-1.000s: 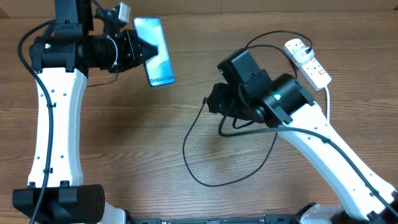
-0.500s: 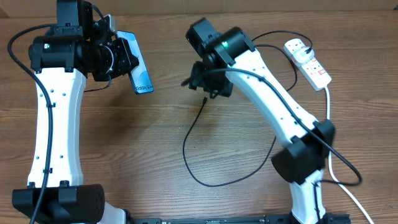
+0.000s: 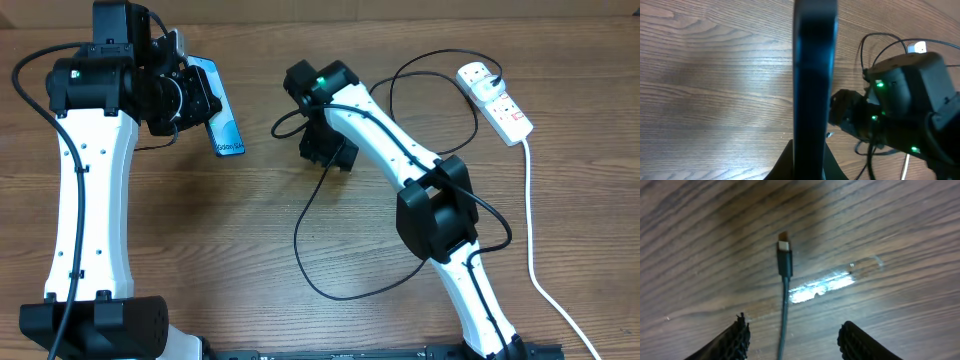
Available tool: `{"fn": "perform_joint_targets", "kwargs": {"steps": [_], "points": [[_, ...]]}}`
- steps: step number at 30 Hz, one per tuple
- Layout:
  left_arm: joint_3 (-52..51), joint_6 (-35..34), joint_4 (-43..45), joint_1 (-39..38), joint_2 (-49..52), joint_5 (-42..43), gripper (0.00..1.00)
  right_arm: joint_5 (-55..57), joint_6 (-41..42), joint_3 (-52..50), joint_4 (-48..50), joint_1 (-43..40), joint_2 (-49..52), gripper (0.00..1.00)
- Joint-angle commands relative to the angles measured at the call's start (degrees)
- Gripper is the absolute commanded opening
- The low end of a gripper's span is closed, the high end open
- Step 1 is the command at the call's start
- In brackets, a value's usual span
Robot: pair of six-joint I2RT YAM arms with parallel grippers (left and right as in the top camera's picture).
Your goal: Plug charger to phone and switch on socket
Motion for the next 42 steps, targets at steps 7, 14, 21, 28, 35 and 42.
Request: {"fn": "perform_joint_targets", "kwargs": {"steps": [7, 14, 21, 28, 35, 42], "points": [[0.35, -0.31, 0.26, -0.07, -0.57, 0.09, 0.04, -1.16, -0.66, -6.21, 6.82, 0.11, 0.61, 0.47], [0.35, -0.31, 0.11, -0.07, -0.55, 0.09, 0.04, -0.96, -0.37, -9.09, 8.96, 0.02, 0.7, 0.39], [0.35, -0.28, 0.11, -0.07, -0.55, 0.09, 0.04, -0.94, -1.99, -11.45, 12.63, -0.13, 0.7, 0.38], [0.35, -0.28, 0.04, -0.07, -0.55, 0.09, 0.04, 1.73, -1.95, -11.52, 13.27, -0.24, 0.7, 0.36], [0.35, -0.26, 0.04, -0.07, -0.57, 0.09, 0.04, 3.58, -1.99, -11.78, 12.7, -1.31, 0.7, 0.33], [0.35, -0.26, 0.02, -0.07, -0.55, 0.09, 0.04, 3.56, -2.78, -11.78, 12.59, -1.46, 0.72, 0.28]]}}
